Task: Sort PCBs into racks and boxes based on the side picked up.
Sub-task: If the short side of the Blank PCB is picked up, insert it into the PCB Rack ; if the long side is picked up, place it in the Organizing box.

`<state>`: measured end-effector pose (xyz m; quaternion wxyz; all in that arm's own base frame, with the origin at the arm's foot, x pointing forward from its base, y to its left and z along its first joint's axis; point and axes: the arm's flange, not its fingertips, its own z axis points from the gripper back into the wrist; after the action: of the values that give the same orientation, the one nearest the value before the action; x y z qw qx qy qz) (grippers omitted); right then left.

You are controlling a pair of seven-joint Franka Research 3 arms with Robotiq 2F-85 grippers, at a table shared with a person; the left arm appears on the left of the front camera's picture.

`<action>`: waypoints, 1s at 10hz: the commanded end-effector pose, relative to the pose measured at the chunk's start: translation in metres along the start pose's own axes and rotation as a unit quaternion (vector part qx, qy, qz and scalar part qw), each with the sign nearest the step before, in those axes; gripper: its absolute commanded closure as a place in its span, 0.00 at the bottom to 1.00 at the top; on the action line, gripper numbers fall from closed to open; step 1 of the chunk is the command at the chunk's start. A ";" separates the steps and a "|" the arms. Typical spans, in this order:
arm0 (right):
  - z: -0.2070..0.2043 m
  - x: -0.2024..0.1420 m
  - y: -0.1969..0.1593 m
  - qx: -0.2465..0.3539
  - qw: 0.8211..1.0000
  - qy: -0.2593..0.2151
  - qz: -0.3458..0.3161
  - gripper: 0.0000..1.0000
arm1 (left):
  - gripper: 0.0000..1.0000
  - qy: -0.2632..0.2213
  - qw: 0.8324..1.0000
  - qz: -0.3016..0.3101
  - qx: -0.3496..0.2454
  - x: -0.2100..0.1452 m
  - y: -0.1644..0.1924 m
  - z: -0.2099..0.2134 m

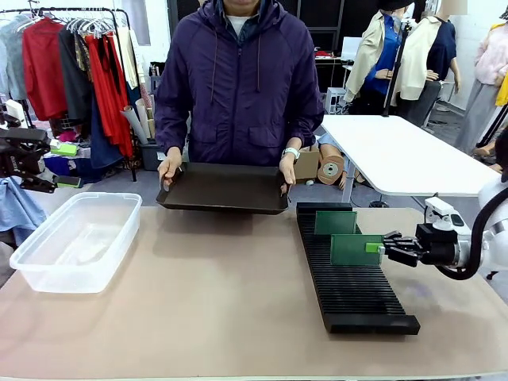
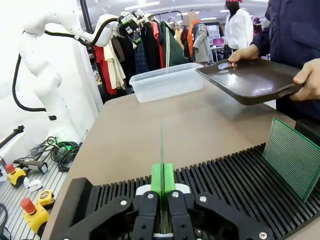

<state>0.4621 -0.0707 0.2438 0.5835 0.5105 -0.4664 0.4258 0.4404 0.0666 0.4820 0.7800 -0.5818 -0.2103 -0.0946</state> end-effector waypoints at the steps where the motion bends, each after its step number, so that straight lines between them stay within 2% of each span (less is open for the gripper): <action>1: 0.002 -0.002 -0.003 -0.017 1.000 -0.004 0.019 1.00 | 0.00 -0.001 1.000 0.003 0.000 0.000 -0.002 0.001; 7: 0.009 -0.017 -0.008 -0.031 1.000 0.004 0.004 1.00 | 0.00 -0.001 1.000 0.003 0.000 0.000 -0.002 0.001; 10: 0.006 -0.017 -0.003 -0.018 1.000 0.007 -0.009 1.00 | 0.00 -0.001 1.000 0.003 0.000 0.000 -0.002 0.001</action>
<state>0.4604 -0.0783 0.2234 0.6022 0.5019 -0.4630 0.4135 0.4404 0.0666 0.4820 0.7800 -0.5818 -0.2103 -0.0946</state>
